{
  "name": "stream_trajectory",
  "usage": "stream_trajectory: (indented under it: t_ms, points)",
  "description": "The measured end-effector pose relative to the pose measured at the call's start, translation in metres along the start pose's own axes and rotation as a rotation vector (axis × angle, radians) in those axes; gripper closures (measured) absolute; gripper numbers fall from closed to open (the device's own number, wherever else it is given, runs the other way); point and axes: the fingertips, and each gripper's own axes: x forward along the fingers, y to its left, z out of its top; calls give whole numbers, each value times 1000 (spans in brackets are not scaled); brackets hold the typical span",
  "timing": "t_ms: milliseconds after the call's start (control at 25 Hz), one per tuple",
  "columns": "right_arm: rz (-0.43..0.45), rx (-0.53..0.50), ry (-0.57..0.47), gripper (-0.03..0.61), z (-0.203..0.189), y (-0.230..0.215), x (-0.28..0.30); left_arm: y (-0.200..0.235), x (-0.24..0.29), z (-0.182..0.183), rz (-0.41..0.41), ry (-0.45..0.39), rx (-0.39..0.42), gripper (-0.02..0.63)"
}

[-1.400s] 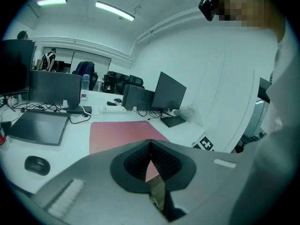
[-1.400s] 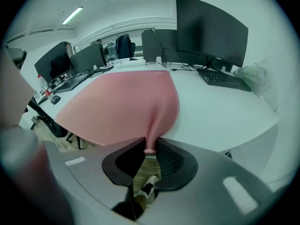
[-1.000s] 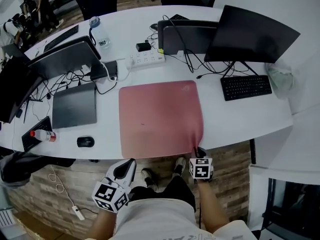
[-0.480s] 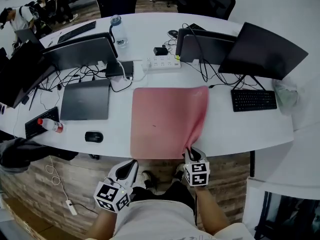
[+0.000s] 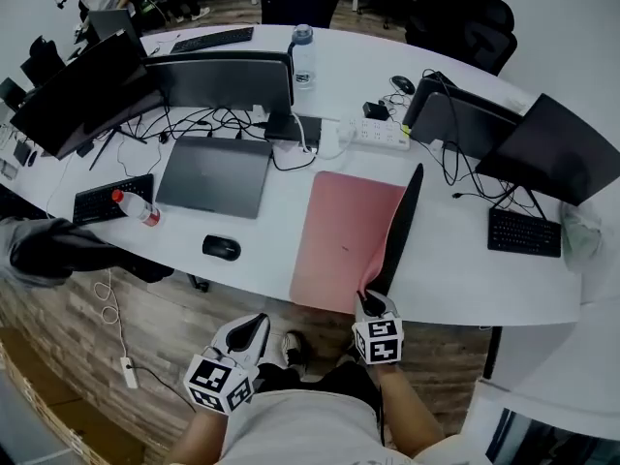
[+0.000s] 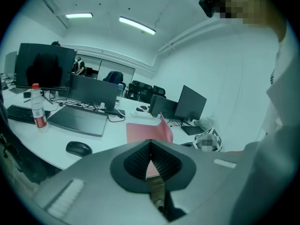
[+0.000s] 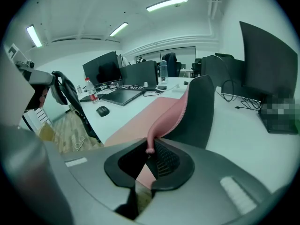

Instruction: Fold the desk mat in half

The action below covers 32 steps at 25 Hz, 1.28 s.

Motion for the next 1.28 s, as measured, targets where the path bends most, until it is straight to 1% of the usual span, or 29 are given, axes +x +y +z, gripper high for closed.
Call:
stream_trajectory:
  t_ms: [200,440,600,720,840,960,1120,1280]
  points:
    - [75,-58,27,529,2,43,22,29,-27,-9,63,-19,-41,611]
    - [149,-119,102,526,-10,87,47,55,-54,-21,121,-41,-83,611]
    - [152,-146,132,522,-14,103,60,69,-68,-30,152,-50,-107,611]
    - [141,-146,143,494,-13,103,65,75,-74,-33,164,-56,-116,611]
    - [158,-148,119,440,-4,106,62,78,-78,-32,163,-64,-114,611]
    - [195,-136,73,408,9,111,51,77,-75,-26,150,-75,-109,611]
    - [188,-110,29,408,26,106,30,74,-66,-2,124,-113,-94,611]
    - [141,-99,-50,421,55,84,-2,64,-54,26,79,-161,-50,611]
